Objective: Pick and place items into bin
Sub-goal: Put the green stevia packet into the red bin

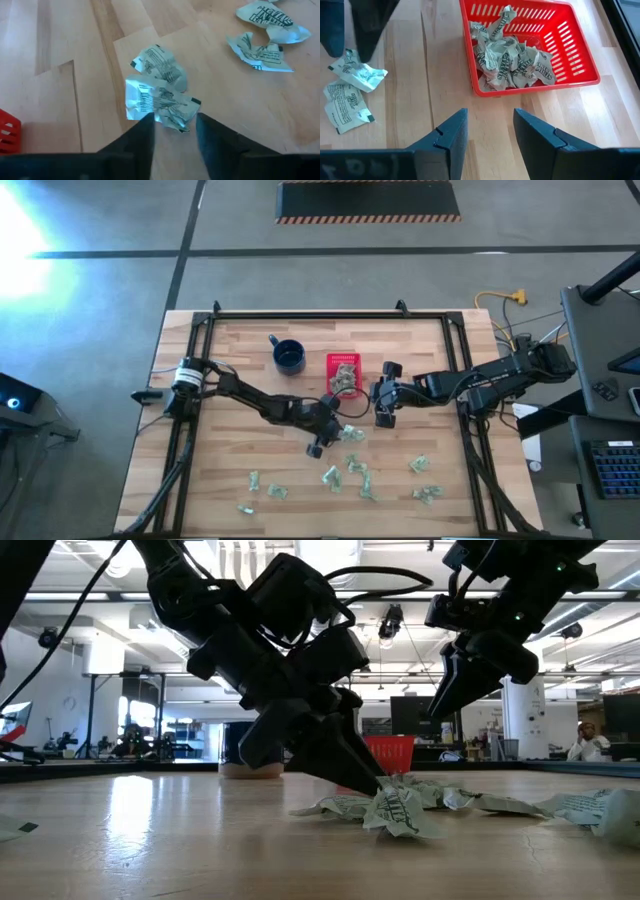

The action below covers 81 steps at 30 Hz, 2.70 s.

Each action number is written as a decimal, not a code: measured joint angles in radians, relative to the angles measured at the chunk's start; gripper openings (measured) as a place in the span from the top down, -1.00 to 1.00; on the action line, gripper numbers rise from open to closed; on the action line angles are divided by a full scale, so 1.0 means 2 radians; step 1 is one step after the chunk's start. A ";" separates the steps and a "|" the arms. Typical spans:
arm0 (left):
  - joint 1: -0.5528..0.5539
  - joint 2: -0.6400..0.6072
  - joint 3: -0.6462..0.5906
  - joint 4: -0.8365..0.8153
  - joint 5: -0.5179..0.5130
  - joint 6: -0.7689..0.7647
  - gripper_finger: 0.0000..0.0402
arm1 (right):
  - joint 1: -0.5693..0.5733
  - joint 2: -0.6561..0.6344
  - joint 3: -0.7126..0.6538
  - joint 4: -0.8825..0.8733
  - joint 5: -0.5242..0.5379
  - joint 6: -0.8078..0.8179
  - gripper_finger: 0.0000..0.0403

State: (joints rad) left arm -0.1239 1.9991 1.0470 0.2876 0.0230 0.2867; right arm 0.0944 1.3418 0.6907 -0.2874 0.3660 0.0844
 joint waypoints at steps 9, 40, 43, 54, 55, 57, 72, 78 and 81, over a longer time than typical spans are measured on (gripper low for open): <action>0.004 0.000 0.000 0.001 -0.013 0.000 0.96 | 0.000 0.000 -0.003 0.000 0.000 0.004 0.31; 0.090 -0.081 0.002 -0.049 -0.200 0.017 0.54 | 0.002 0.004 -0.033 0.102 -0.182 0.016 0.30; 0.090 -0.082 0.002 -0.048 -0.201 0.016 0.32 | 0.010 0.018 -0.034 0.139 -0.197 0.006 0.28; 0.068 -0.140 -0.004 -0.100 -0.197 0.001 -0.04 | 0.024 0.130 -0.022 0.165 -0.199 0.019 0.24; 0.064 -0.147 -0.004 -0.104 -0.197 -0.002 -0.04 | 0.024 0.136 -0.019 0.165 -0.201 0.020 0.25; 0.056 -0.164 -0.006 -0.125 -0.195 -0.010 -0.05 | 0.025 0.149 -0.013 0.167 -0.202 0.020 0.25; -0.003 -0.271 -0.040 -0.196 -0.201 -0.072 -0.05 | 0.036 0.165 -0.006 0.162 -0.196 -0.017 0.80; -0.024 -0.312 -0.074 -0.251 -0.202 -0.145 -0.05 | 0.039 0.160 -0.006 0.159 -0.190 -0.022 0.95; -0.045 -0.333 -0.096 -0.274 -0.201 -0.182 -0.05 | 0.039 0.154 -0.005 0.158 -0.179 -0.031 0.95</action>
State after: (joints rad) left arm -0.2143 1.3324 0.8551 -0.2596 -0.3795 -0.0776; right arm 0.1722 1.6492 0.6813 0.0293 0.0085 0.0233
